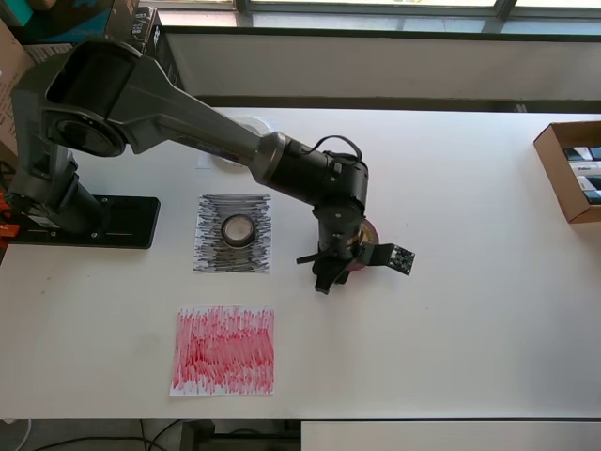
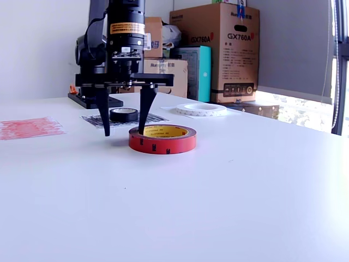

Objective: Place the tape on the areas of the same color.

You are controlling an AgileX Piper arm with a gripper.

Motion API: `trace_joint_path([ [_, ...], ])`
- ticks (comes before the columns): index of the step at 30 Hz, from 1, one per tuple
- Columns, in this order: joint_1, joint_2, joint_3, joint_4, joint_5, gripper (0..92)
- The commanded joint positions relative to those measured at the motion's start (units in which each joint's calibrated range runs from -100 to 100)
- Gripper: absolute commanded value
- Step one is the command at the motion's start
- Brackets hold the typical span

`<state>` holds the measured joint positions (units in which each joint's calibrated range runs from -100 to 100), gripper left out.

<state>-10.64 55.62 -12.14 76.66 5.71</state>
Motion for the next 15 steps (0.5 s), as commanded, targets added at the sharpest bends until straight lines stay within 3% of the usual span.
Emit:
trace_joint_path([
  [1,0.08,0.6,-0.08,-0.42,-0.38,61.0],
  [5,0.08,0.7,-0.08,-0.42,-0.38,60.8],
  [8,0.08,0.79,-0.17,-0.42,-0.46,53.3],
  [11,0.08,0.79,-0.17,-0.42,-0.38,35.7],
  [15,0.0,0.79,-0.17,-0.42,0.11,0.8],
])
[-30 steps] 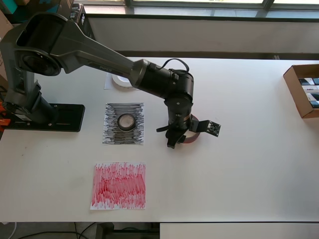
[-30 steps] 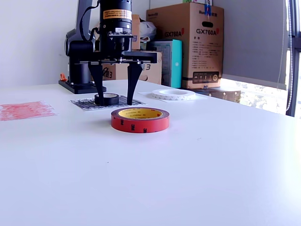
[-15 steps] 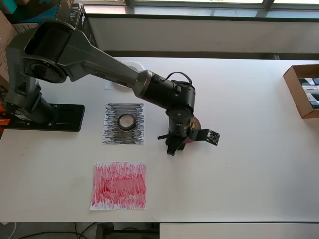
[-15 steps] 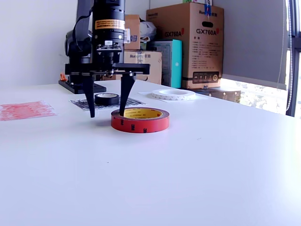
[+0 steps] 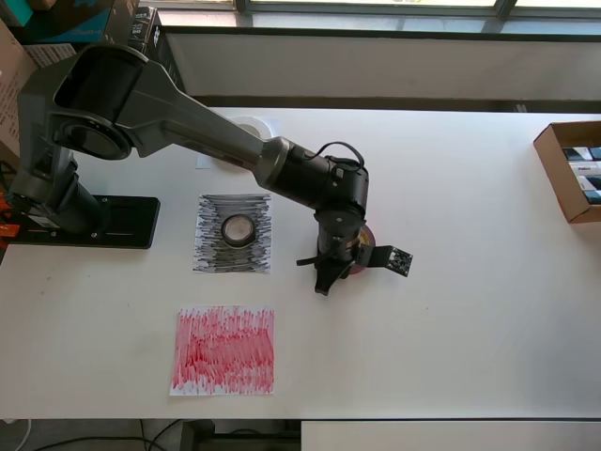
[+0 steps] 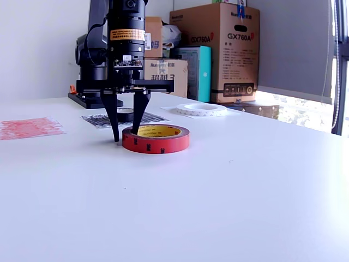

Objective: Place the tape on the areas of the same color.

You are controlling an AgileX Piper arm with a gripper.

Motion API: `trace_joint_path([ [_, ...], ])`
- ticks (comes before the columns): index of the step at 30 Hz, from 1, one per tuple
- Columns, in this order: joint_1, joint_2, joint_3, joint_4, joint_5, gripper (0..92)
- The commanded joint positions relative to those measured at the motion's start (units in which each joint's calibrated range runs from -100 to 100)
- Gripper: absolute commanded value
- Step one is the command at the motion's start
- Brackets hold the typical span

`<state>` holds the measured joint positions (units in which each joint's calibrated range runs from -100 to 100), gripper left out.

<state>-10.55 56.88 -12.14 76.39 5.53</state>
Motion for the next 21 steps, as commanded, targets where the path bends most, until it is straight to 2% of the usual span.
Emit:
trace_joint_path([
  [1,-0.09,-0.47,-0.17,-0.15,0.29,0.0],
  [2,-0.09,-0.57,-0.17,-0.15,0.04,2.1],
  [14,-1.99,-6.55,-0.35,-0.06,-0.53,0.0],
  [21,-6.25,-17.12,10.0,-0.06,-6.1,0.0],
])
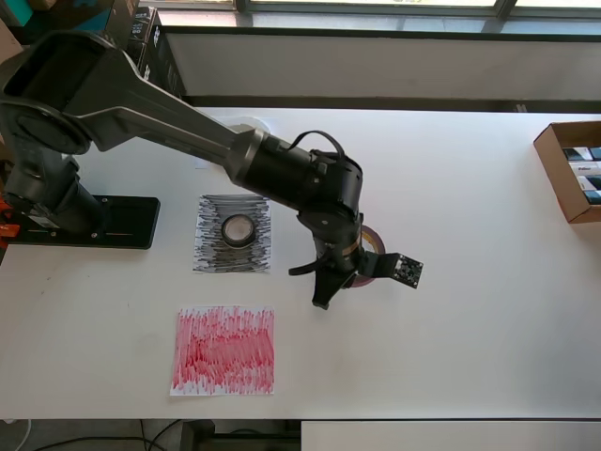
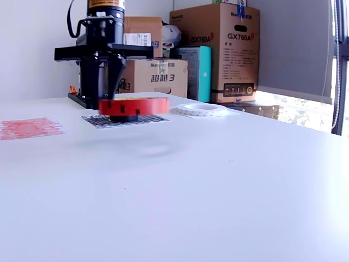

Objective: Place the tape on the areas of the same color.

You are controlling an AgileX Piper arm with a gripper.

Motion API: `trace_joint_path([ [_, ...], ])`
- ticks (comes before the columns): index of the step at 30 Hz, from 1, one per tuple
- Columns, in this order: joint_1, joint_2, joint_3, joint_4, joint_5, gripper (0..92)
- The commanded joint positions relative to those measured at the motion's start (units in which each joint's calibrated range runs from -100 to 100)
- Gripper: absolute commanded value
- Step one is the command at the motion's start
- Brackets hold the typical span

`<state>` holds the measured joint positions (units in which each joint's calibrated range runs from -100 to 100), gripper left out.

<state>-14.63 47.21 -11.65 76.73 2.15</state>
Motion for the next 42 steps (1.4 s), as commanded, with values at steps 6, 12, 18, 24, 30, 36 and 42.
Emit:
trace_joint_path([
  [6,-8.8,-16.43,20.78,-0.49,-8.69,0.0],
  [12,-17.33,-22.52,30.23,-6.69,-15.65,0.0],
  [18,-23.01,-22.89,32.05,-7.71,-19.5,0.0],
  [24,-26.72,-22.23,32.14,-9.23,-21.22,0.0],
  [30,-27.51,-17.93,31.23,-9.91,-21.3,0.0],
  [36,-26.88,-17.09,31.23,-9.91,-20.81,0.0],
  [42,-26.48,-16.9,31.87,-9.91,-20.81,0.0],
])
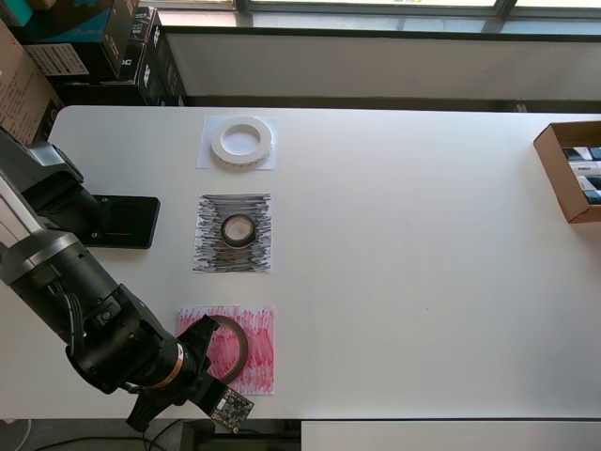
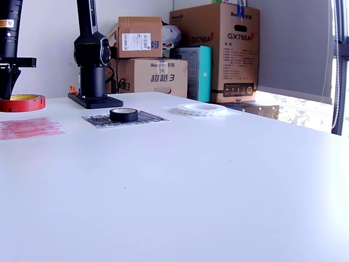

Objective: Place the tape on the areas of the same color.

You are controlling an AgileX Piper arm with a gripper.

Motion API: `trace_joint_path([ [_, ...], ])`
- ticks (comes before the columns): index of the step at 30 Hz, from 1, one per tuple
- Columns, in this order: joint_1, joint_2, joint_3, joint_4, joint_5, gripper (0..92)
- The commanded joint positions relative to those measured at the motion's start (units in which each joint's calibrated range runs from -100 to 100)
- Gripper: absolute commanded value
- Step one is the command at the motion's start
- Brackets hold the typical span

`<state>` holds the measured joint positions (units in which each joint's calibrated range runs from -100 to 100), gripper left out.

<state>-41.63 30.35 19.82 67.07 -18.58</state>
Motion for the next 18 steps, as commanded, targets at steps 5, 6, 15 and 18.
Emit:
trace_joint_path([
  [5,1.0,0.71,0.48,-0.25,0.09,0.0],
  [6,1.0,1.46,0.12,-0.25,0.09,0.0],
  [15,0.92,4.26,-1.33,-0.34,0.01,0.0],
  [18,0.92,4.45,-1.33,-0.34,0.09,0.0],
])
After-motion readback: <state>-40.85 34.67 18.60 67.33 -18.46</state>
